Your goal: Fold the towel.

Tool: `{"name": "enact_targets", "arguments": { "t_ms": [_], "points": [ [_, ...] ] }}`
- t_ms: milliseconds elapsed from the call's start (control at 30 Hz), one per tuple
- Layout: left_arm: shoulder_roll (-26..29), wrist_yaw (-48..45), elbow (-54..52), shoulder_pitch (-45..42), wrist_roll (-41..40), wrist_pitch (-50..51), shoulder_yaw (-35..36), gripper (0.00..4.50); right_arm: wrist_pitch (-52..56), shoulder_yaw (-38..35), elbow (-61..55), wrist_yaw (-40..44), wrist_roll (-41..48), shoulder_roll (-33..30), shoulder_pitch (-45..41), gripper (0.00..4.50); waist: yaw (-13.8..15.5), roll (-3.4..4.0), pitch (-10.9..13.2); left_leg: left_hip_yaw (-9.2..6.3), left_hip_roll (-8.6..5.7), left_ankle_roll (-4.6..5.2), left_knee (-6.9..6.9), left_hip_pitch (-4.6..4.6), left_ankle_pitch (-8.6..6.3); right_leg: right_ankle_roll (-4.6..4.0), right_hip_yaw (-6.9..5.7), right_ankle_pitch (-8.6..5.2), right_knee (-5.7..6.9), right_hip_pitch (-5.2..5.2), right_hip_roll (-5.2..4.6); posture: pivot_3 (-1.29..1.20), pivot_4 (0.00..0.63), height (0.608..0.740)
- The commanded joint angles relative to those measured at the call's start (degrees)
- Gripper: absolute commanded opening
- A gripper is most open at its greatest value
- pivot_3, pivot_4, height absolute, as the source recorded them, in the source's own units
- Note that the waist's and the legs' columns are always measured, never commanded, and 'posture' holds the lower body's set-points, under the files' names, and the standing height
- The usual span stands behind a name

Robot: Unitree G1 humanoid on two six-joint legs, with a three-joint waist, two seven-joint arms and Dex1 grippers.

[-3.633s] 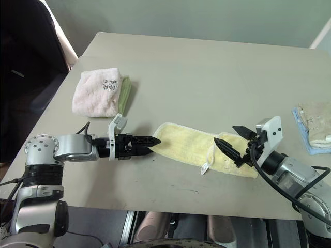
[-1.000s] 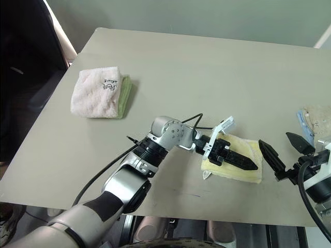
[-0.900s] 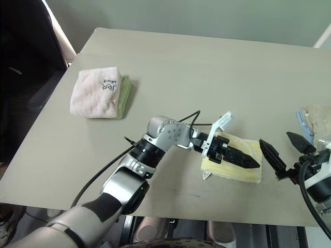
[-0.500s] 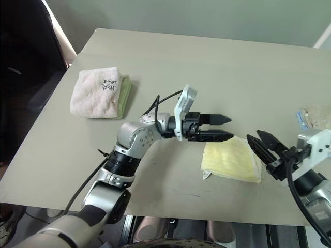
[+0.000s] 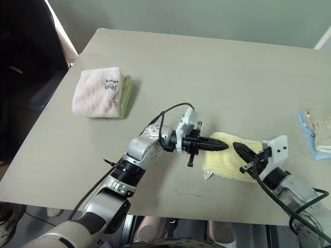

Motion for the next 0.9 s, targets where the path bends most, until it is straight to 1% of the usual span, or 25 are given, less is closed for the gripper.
{"name": "enact_targets", "arguments": {
  "t_ms": [33, 133, 167, 233, 267, 367, 433, 533, 633, 733, 767, 833, 900],
  "points": [
    [-2.00, 0.28, 10.48, 0.19, 8.47, -13.57, -4.30, 0.04, -3.88, 3.47, 6.47, 1.34, -6.73, 2.25, -0.74, 0.00, 0.00, 0.01, 0.00, -0.01, 0.00, 0.09, -0.01, 0.01, -0.04, 0.03, 0.00, -0.03, -0.01, 0.00, 0.00, 0.00, 0.150, 0.728],
    [-4.00, 2.73, 17.64, 0.57, 11.78, -18.80, -4.64, 0.04, -5.89, 6.89, 9.63, 3.03, -10.46, 3.92, 0.57, 0.00, 0.03, 0.10, -0.03, -0.02, 0.01, 0.09, 0.00, 0.03, -0.04, 0.19, -0.01, -0.05, 0.02, -0.04, 0.00, 0.00, 0.150, 0.728],
    [-4.67, 4.21, 19.72, 0.34, 12.75, -19.94, -4.36, 0.04, -6.32, 7.95, 9.82, 4.28, -11.28, 3.81, 1.44, 0.00, 0.08, 0.26, -0.16, -0.03, 0.01, 0.11, 0.00, 0.03, -0.04, 0.20, -0.07, -0.05, 0.03, 0.02, -0.01, 0.00, 0.150, 0.728],
    [-5.58, 6.41, 22.43, -0.11, 14.04, -21.81, -3.51, 0.04, -6.98, 9.17, 9.75, 5.61, -12.78, 3.46, 2.76, 0.00, 0.21, 0.47, -0.36, -0.06, -0.02, 0.04, 0.03, 0.21, -0.11, 0.04, -0.07, -0.19, -0.09, 0.36, -0.02, 0.00, 0.150, 0.728],
    [-6.03, 6.65, 22.83, -0.20, 13.59, -21.29, -2.66, 0.04, -7.23, 9.00, 9.85, 5.48, -13.23, 3.66, 2.91, 0.00, 0.23, 0.48, -0.36, -0.09, -0.05, -0.27, 0.02, 0.31, -0.30, -0.10, -0.07, -0.27, -0.17, 0.61, -0.03, 0.00, 0.150, 0.728],
    [-6.05, 4.27, 21.49, -0.07, 12.06, -19.47, -1.13, 0.04, -7.17, 7.09, 9.73, 5.97, -12.90, 3.37, 2.69, 0.00, 0.07, 0.50, -0.35, -0.12, -0.03, -0.37, -0.04, 0.86, -0.42, -0.10, -0.05, -0.25, -0.50, 1.30, -0.01, 0.00, 0.150, 0.728],
    [-5.38, 2.46, 20.19, -0.03, 11.88, -18.51, -0.94, 0.04, -6.30, 5.07, 9.47, 5.78, -11.94, 2.98, 2.17, 0.00, -0.22, 0.51, -0.35, -0.17, -0.01, -0.36, -0.12, 0.91, -0.54, -0.14, -0.02, -0.27, -0.79, 1.40, 0.05, 0.00, 0.150, 0.728],
    [-3.85, -1.75, 14.96, 0.06, 8.83, -11.27, -0.17, 0.04, -3.70, 0.76, 8.71, 4.92, -8.95, 2.19, 0.54, 0.00, -0.57, 0.53, -0.35, -0.18, -0.01, -0.41, -0.08, 0.84, -0.59, -0.18, 0.01, -0.27, -0.85, 1.34, 0.06, 0.00, 0.150, 0.728],
    [0.25, -7.05, 6.70, 0.23, 6.28, -3.34, -0.84, 0.00, -1.99, -4.92, 6.48, 5.43, -4.52, 0.62, -1.15, 0.55, -0.70, 0.58, -0.36, -0.13, -0.02, -0.43, -0.03, 0.48, -0.57, -0.28, 0.01, -0.12, -0.82, 0.99, 0.05, 0.00, 0.150, 0.728],
    [2.92, -7.77, 1.84, -0.30, 5.25, 0.05, 0.09, 0.00, -0.62, -8.99, 5.45, 5.54, -2.30, -1.12, -2.53, 1.55, -0.68, 0.63, -0.39, -0.08, 0.01, -0.62, -0.09, -0.02, -0.39, -0.26, -0.02, 0.09, -0.75, 0.36, 0.07, 0.00, 0.150, 0.728],
    [3.40, -7.53, 1.00, -0.52, 4.98, 0.61, 0.57, 0.00, -0.09, -9.81, 4.99, 5.82, -1.80, -1.73, -2.54, 1.88, -0.66, 0.63, -0.39, -0.06, 0.02, -0.98, -0.08, -0.12, 0.05, -0.46, -0.03, 0.09, -0.65, 0.21, 0.08, 0.00, 0.150, 0.728],
    [3.93, -7.15, -0.36, -0.88, 4.28, 1.73, 1.53, 0.00, 1.05, -11.12, 4.09, 6.56, -0.61, -2.80, -2.10, 2.57, -0.43, 0.63, -0.39, -0.05, 0.03, -0.51, -0.08, -0.17, 0.16, -0.46, -0.03, 0.12, -0.55, 0.15, 0.07, 0.00, 0.150, 0.728],
    [4.10, -6.09, -2.28, -1.55, 2.58, 3.66, 3.58, 0.00, 3.15, -13.38, 2.56, 7.85, 2.22, -4.35, -0.85, 3.28, -0.16, 0.64, -0.40, -0.06, 0.04, -0.42, -0.08, -0.32, 0.05, -0.25, -0.03, -0.01, -0.45, 0.03, 0.06, 0.00, 0.150, 0.728]
  ]
}}
